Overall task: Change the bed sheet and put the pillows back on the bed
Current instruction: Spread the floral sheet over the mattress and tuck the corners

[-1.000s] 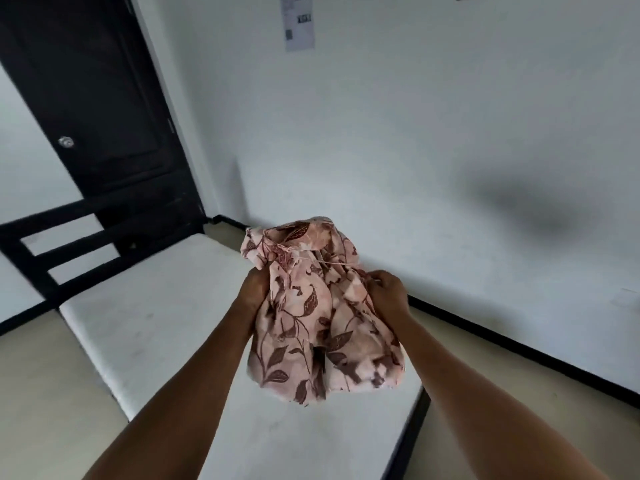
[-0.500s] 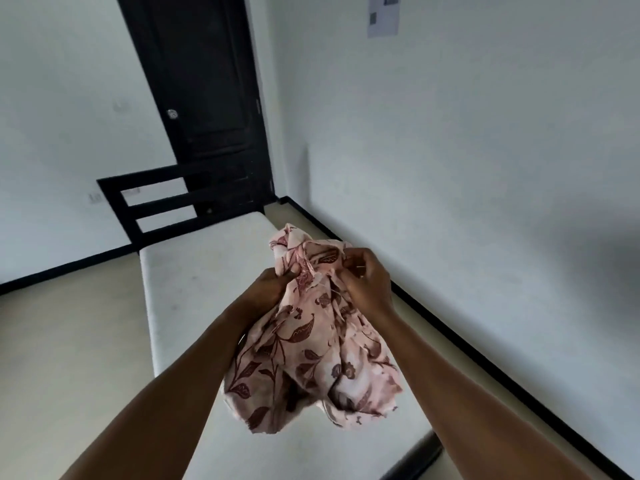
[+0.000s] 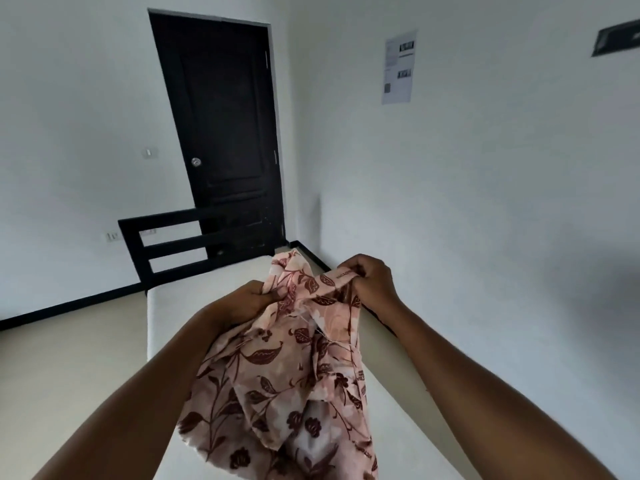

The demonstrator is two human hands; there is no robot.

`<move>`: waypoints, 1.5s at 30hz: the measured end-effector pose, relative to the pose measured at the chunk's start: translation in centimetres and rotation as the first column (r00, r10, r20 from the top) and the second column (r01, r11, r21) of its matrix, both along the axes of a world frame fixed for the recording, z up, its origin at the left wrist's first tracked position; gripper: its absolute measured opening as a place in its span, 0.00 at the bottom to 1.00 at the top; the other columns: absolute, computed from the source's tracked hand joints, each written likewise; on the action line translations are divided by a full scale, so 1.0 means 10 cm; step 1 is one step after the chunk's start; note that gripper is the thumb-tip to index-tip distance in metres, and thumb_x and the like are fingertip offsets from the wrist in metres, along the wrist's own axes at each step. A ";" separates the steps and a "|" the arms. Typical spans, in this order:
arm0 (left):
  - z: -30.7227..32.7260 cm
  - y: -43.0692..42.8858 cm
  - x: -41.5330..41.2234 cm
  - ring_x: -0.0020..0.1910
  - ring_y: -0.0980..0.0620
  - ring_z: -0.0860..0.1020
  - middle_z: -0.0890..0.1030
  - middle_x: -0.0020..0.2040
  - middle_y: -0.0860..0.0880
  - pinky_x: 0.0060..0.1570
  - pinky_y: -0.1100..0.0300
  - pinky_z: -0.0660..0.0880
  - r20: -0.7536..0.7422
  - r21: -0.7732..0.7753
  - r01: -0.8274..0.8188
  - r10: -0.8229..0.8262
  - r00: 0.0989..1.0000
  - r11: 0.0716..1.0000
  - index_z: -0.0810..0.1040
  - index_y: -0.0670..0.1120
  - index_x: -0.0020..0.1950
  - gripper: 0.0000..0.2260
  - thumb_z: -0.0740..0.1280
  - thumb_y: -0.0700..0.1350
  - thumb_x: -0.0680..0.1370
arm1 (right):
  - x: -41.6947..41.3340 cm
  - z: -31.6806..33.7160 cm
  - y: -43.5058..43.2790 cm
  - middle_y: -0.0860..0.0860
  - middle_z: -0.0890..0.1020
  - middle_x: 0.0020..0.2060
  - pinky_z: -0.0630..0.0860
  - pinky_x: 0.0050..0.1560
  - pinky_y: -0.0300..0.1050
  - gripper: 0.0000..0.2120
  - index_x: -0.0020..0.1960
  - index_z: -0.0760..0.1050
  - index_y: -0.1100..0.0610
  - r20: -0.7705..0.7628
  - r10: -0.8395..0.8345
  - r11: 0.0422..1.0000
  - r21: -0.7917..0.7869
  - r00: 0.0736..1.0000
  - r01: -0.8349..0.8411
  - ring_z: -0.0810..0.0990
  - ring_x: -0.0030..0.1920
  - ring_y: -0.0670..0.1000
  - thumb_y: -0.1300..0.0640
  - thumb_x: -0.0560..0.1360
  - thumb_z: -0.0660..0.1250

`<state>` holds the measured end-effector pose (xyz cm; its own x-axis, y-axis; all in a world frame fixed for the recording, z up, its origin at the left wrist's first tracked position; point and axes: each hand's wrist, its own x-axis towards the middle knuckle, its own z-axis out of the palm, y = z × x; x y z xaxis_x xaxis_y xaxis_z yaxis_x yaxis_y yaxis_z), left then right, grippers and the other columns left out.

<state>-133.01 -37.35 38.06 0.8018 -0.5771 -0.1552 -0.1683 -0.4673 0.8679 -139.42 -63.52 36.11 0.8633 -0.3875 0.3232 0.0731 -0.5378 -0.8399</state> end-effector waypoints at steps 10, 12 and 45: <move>0.54 -0.28 0.37 0.54 0.55 0.81 0.84 0.53 0.56 0.52 0.54 0.78 0.452 -0.331 -0.474 0.578 0.680 0.816 0.81 0.58 0.57 0.19 0.65 0.68 0.75 | 1.06 1.02 0.22 0.45 0.83 0.30 0.70 0.35 0.35 0.13 0.38 0.83 0.55 0.102 0.428 0.891 -0.216 0.898 -0.400 0.79 0.31 0.39 0.49 0.78 0.73; 0.69 -0.52 0.24 0.56 0.57 0.80 0.83 0.55 0.56 0.53 0.58 0.78 0.467 -0.273 -0.337 0.431 0.772 0.901 0.80 0.59 0.62 0.25 0.67 0.72 0.72 | 1.17 1.09 0.18 0.44 0.84 0.32 0.72 0.37 0.34 0.10 0.42 0.86 0.53 0.112 0.493 0.859 -0.225 0.863 -0.461 0.80 0.34 0.38 0.49 0.77 0.74; 0.40 -0.40 -0.22 0.44 0.41 0.84 0.85 0.41 0.41 0.46 0.46 0.84 0.235 -0.333 -0.483 0.568 0.789 0.810 0.85 0.44 0.41 0.06 0.72 0.38 0.78 | 0.39 1.57 -0.08 0.52 0.86 0.35 0.81 0.43 0.48 0.09 0.42 0.87 0.57 0.325 0.516 0.842 -0.020 0.792 -0.540 0.85 0.37 0.51 0.55 0.78 0.73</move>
